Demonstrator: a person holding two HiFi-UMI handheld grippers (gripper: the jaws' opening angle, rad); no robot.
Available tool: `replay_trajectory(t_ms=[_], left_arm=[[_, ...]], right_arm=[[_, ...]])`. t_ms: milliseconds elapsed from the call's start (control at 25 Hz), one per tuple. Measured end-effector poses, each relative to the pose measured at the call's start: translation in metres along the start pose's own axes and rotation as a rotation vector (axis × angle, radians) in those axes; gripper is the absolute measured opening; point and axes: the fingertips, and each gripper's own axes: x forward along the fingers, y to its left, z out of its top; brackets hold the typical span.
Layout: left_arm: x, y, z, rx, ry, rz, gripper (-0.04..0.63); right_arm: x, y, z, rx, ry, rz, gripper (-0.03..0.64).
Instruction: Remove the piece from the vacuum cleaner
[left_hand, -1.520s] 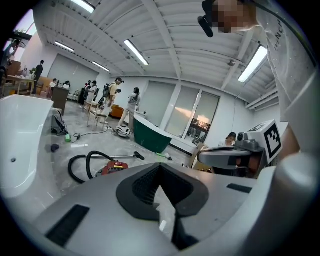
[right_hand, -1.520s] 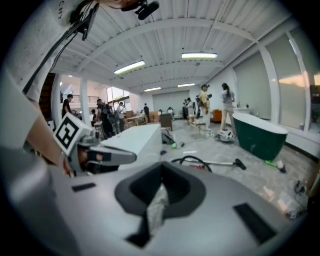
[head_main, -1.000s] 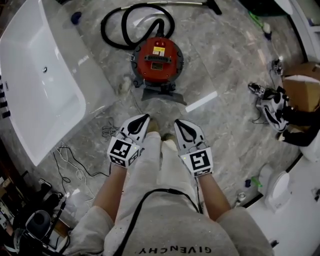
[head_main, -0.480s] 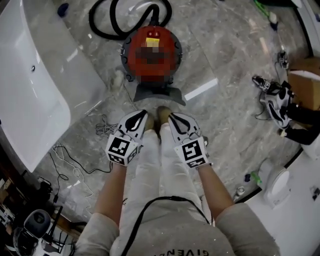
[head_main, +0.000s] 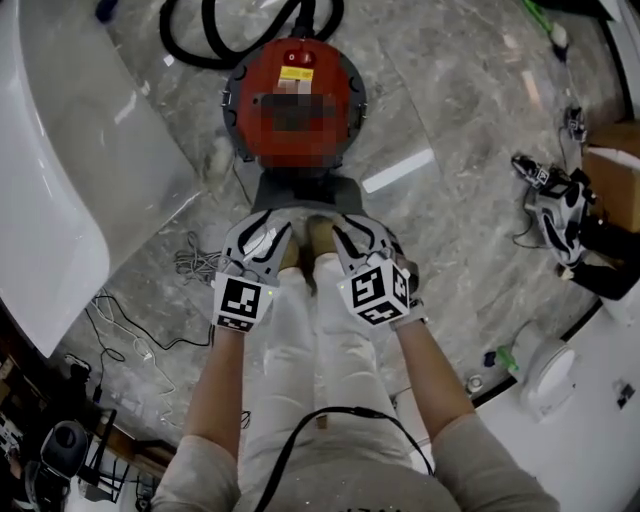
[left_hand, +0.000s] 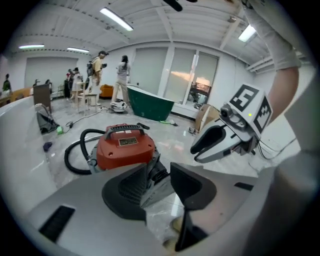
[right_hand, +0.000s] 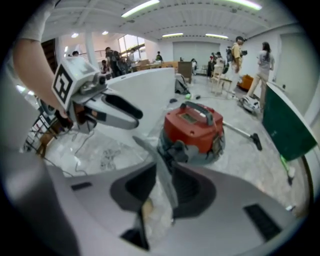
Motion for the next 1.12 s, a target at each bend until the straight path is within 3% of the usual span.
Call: replay_trajectory(t_ms=[240,560,800,1120], left_arm=[[0.034,-0.011,-0.036,0.305,0.09,-0.086,0.187],[0.071,-0.022,-0.071,0.545,0.179,-0.118,0.239],[0.085,-0.02,-0.072,0.525,0.187,-0.1,0.239],[0.093,-0.017,-0.081,0.59,0.23,-0.062,0.239]], right_arm=[[0.04,-0.004,-0.025,-0.087,0.075,-0.002,0.144],[0.075,-0.01,-0.036,-0.138,0.08,0.015,0.15],[0.082,-0.011,-0.037,-0.259,0.059,0.01,0.149],[0.086,-0.003,-0.033,-0.315,0.016,0.019,0.14]])
